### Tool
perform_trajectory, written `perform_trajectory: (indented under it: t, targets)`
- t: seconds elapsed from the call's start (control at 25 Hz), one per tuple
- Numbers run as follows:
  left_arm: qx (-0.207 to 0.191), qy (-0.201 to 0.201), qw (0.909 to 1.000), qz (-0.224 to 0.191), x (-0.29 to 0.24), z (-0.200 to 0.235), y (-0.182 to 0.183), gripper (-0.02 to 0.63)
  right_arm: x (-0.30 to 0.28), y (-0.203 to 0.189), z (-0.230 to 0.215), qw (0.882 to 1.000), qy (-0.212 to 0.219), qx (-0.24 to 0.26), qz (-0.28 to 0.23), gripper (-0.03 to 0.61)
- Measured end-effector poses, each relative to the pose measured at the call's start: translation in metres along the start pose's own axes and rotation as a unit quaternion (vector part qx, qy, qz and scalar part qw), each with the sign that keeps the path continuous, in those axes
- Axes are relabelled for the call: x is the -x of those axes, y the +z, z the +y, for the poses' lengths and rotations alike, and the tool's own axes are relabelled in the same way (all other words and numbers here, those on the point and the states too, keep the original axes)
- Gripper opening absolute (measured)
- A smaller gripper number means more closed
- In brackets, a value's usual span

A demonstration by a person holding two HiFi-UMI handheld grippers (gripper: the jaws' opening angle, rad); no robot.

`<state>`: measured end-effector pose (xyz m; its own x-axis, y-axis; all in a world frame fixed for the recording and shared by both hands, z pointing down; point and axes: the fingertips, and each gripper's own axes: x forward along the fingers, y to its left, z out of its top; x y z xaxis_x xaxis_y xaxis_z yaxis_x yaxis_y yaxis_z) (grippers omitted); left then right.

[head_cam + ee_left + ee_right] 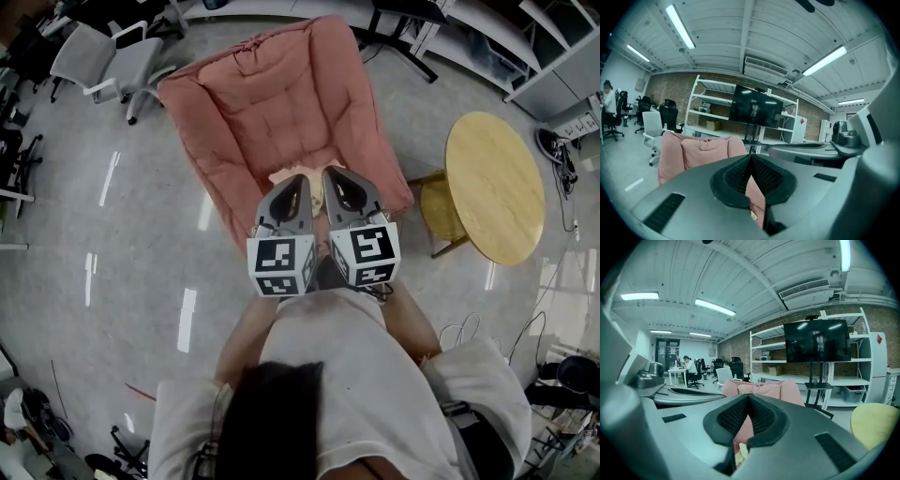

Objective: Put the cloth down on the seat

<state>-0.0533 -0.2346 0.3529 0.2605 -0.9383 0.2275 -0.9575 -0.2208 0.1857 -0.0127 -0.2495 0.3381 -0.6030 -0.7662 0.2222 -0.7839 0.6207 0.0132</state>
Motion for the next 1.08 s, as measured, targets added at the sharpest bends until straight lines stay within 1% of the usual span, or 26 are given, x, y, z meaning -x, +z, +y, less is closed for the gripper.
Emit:
perform_trajectory:
  t: [0.32, 0.48, 1.08]
  targets:
    - [0.001, 0.003, 1.0000, 0.000, -0.003, 0.000, 0.000, 0.026, 0.003, -0.003, -0.002, 1.000, -0.003, -0.001, 0.003, 0.026]
    - [-0.004, 0.007, 0.9999, 0.007, -0.005, 0.001, -0.006, 0.026, 0.003, -0.008, -0.002, 1.000, 0.003, -0.004, 0.007, 0.026]
    - [-0.003, 0.026, 0.9996, 0.008, -0.021, 0.003, -0.010, 0.026, -0.008, -0.020, -0.018, 1.000, 0.014, -0.009, 0.015, 0.026]
